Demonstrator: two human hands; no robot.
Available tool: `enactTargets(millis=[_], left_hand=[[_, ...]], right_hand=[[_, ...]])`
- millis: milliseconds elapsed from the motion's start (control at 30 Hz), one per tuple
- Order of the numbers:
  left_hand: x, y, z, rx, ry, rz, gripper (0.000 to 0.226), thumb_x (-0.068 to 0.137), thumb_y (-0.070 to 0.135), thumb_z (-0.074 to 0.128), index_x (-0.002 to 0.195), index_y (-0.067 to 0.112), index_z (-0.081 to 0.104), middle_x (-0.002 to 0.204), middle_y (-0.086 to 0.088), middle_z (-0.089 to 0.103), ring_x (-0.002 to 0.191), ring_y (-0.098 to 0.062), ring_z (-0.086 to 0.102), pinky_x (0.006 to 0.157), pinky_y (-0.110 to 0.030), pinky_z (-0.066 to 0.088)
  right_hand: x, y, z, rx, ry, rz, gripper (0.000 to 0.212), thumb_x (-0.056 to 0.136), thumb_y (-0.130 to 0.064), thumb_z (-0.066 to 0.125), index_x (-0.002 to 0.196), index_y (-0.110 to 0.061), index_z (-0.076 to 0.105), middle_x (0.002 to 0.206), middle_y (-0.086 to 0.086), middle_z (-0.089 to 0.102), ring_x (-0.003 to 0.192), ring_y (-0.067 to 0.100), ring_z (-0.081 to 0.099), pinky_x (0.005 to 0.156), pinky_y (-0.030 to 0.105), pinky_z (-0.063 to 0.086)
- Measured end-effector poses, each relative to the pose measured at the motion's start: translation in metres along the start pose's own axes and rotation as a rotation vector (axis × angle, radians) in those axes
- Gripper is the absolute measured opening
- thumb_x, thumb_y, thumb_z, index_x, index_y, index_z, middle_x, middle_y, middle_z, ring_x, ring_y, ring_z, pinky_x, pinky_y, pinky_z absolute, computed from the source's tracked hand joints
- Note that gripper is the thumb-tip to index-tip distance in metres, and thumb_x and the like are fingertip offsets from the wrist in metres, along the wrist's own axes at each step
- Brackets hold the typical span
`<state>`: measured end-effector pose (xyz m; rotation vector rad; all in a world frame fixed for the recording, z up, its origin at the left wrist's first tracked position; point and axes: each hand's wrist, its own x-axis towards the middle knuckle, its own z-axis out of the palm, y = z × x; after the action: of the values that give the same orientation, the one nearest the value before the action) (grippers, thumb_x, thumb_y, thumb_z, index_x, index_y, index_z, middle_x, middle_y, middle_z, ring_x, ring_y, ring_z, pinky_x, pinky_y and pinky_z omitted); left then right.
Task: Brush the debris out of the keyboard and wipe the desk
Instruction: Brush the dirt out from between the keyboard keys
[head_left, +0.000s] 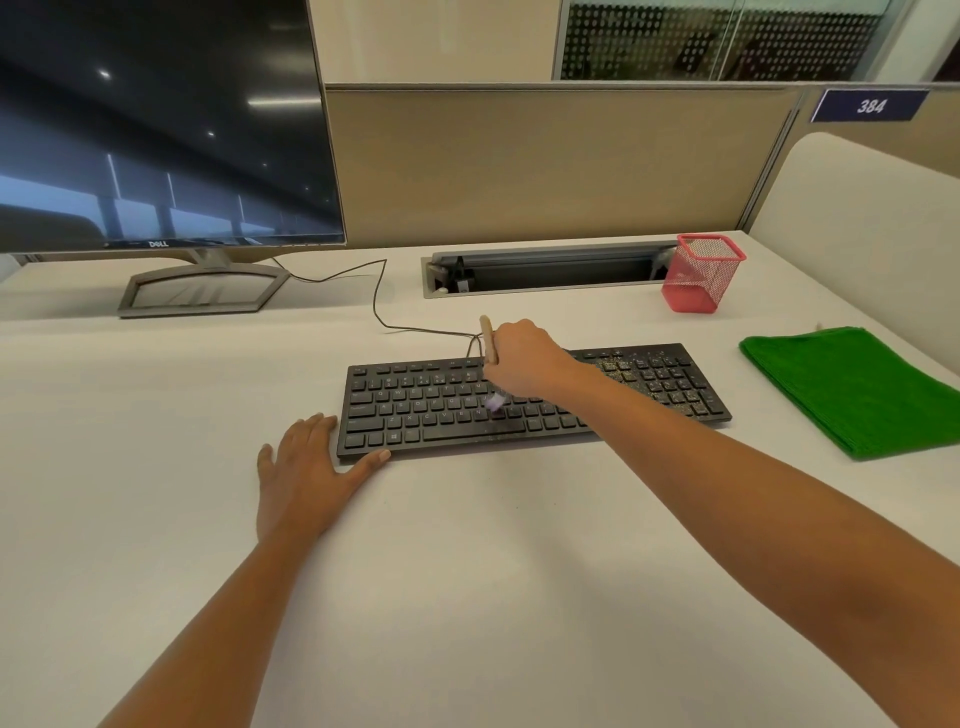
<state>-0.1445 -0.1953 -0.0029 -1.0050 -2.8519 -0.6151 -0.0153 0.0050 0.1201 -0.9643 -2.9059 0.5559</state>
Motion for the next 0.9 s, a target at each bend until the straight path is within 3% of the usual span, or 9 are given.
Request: enactTargets(millis=[133, 233, 367, 467, 600, 667, 767, 833, 900], left_hand=[[0.000, 0.001, -0.001, -0.010, -0.009, -0.006, 0.092, 0.069, 0.078, 0.035, 0.138, 0.016, 0.043, 0.146, 0.000, 0.040, 0.140, -0.016, 0.026, 0.115, -0.047, 0.013], [0.000, 0.001, -0.001, -0.003, -0.010, -0.007, 0.092, 0.070, 0.078, 0.035, 0.137, 0.017, 0.043, 0.145, 0.000, 0.040, 0.139, -0.016, 0.027, 0.115, -0.047, 0.013], [0.000, 0.000, -0.001, -0.009, -0.011, -0.006, 0.090, 0.070, 0.078, 0.035, 0.136, 0.017, 0.044, 0.144, 0.000, 0.041, 0.138, -0.017, 0.029, 0.115, -0.047, 0.013], [-0.001, 0.001, -0.002, -0.009, -0.010, -0.003, 0.088, 0.071, 0.077, 0.036, 0.135, 0.017, 0.044, 0.144, 0.000, 0.041, 0.138, -0.017, 0.029, 0.115, -0.047, 0.013], [-0.002, 0.002, -0.003, -0.017, -0.008, -0.004, 0.088, 0.071, 0.077, 0.037, 0.136, 0.017, 0.044, 0.144, 0.000, 0.041, 0.138, -0.017, 0.029, 0.115, -0.047, 0.013], [-0.002, 0.002, -0.003, -0.015, -0.011, -0.008, 0.089, 0.071, 0.077, 0.036, 0.136, 0.017, 0.044, 0.145, 0.000, 0.040, 0.139, -0.016, 0.027, 0.115, -0.047, 0.013], [-0.002, 0.003, -0.002, -0.020, -0.001, -0.012, 0.084, 0.076, 0.073, 0.043, 0.138, 0.016, 0.043, 0.147, -0.001, 0.039, 0.140, -0.016, 0.026, 0.116, -0.046, 0.011], [-0.002, 0.003, -0.002, -0.023, 0.005, -0.014, 0.080, 0.079, 0.070, 0.047, 0.138, 0.016, 0.042, 0.147, -0.001, 0.039, 0.140, -0.016, 0.025, 0.116, -0.046, 0.010], [-0.003, 0.004, -0.003, -0.024, 0.002, -0.015, 0.080, 0.079, 0.070, 0.047, 0.138, 0.016, 0.042, 0.147, -0.001, 0.039, 0.140, -0.017, 0.025, 0.116, -0.046, 0.010]], right_hand=[[0.000, 0.002, -0.004, 0.176, 0.108, 0.012, 0.024, 0.093, -0.016, 0.053, 0.106, 0.002, 0.061, 0.087, 0.009, 0.053, 0.078, 0.020, 0.053, 0.056, 0.021, 0.039], [-0.002, 0.003, 0.002, 0.225, 0.084, 0.033, 0.024, 0.092, -0.015, 0.053, 0.104, 0.004, 0.062, 0.086, 0.012, 0.057, 0.077, 0.022, 0.056, 0.053, 0.019, 0.040], [-0.008, 0.004, 0.009, 0.212, -0.008, 0.041, 0.024, 0.091, -0.016, 0.054, 0.105, 0.003, 0.060, 0.102, 0.017, 0.065, 0.093, 0.030, 0.066, 0.083, 0.035, 0.054], [-0.005, 0.007, 0.006, 0.240, -0.012, 0.072, 0.025, 0.090, -0.016, 0.055, 0.105, 0.004, 0.061, 0.101, 0.019, 0.067, 0.091, 0.031, 0.068, 0.086, 0.040, 0.055], [0.001, 0.011, 0.002, 0.348, 0.122, 0.107, 0.027, 0.092, -0.018, 0.055, 0.104, 0.004, 0.063, 0.100, 0.018, 0.067, 0.090, 0.030, 0.067, 0.084, 0.039, 0.056], [0.000, 0.012, 0.004, 0.360, 0.156, 0.102, 0.026, 0.093, -0.017, 0.054, 0.102, 0.005, 0.064, 0.090, 0.015, 0.066, 0.082, 0.025, 0.066, 0.070, 0.029, 0.056], [-0.004, 0.012, 0.009, 0.296, 0.113, 0.088, 0.025, 0.093, -0.016, 0.053, 0.101, 0.006, 0.064, 0.082, 0.011, 0.059, 0.074, 0.020, 0.058, 0.054, 0.019, 0.042], [-0.005, 0.012, 0.011, 0.248, 0.059, 0.081, 0.025, 0.091, -0.015, 0.054, 0.103, 0.005, 0.063, 0.087, 0.014, 0.061, 0.079, 0.024, 0.061, 0.062, 0.026, 0.050], [-0.005, 0.012, 0.010, 0.232, 0.014, 0.084, 0.026, 0.091, -0.016, 0.054, 0.105, 0.004, 0.062, 0.096, 0.017, 0.066, 0.088, 0.029, 0.067, 0.081, 0.036, 0.055]])
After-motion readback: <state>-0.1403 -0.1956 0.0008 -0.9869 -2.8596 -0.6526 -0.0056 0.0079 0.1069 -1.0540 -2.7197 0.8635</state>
